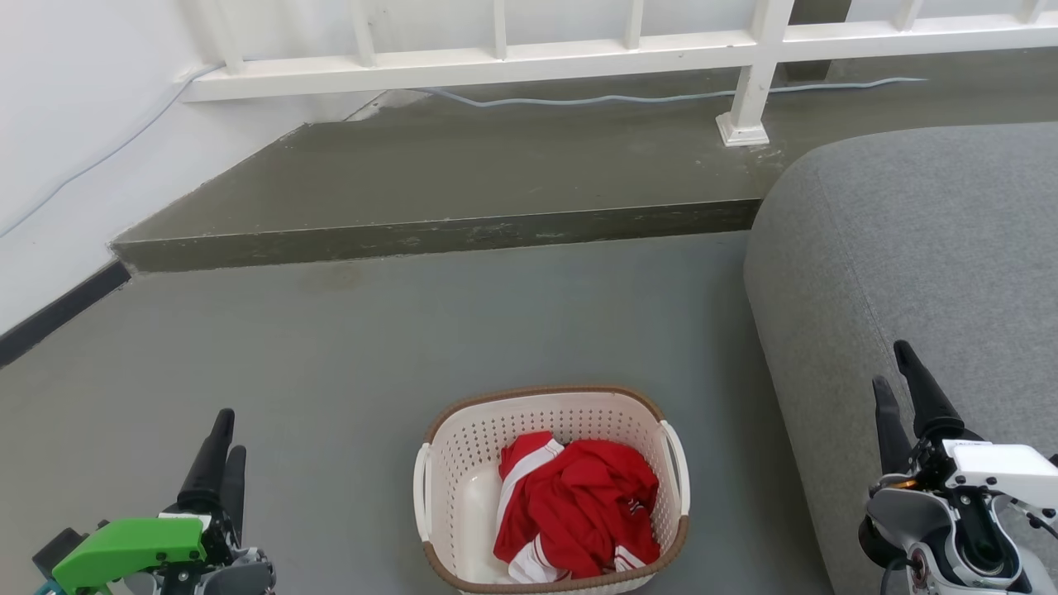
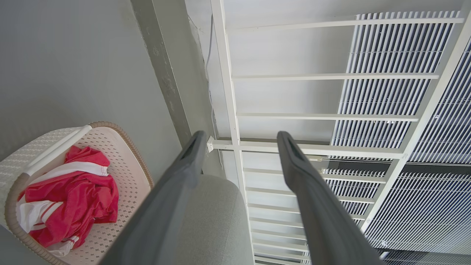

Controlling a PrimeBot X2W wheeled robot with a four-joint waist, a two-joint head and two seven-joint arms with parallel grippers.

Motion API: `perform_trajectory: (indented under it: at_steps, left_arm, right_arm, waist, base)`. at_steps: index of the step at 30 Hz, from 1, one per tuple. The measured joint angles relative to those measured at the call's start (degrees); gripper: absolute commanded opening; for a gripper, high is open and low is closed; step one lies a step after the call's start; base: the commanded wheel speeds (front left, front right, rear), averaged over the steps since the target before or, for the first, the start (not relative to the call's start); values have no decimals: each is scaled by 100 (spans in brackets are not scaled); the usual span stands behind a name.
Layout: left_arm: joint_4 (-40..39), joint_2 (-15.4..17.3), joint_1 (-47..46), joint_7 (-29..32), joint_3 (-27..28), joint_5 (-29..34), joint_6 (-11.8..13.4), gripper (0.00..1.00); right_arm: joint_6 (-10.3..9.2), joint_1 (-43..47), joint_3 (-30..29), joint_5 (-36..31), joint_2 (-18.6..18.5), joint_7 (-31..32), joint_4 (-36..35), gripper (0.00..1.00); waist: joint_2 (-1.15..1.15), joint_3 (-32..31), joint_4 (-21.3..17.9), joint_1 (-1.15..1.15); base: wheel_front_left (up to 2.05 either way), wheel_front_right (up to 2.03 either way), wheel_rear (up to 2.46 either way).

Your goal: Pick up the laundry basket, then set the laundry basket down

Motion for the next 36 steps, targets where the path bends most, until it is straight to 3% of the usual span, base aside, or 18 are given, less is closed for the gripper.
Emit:
perform_trajectory:
  at_steps: [18, 36]
  left_arm:
    - [-252, 52, -2, -361, -281, 532, 0, 100]
    - [-387, 274, -6, -757, -714, 1845, -1, 100]
  right_arm:
    - [1, -5, 312, -428, -90, -311, -343, 100]
    - [2, -54, 1051, -1581, -510, -744, -556, 100]
  waist:
    - [0, 19, -3, 0]
    - [0, 64, -8, 0]
  base:
    - [0, 0, 0]
    - [0, 0, 0]
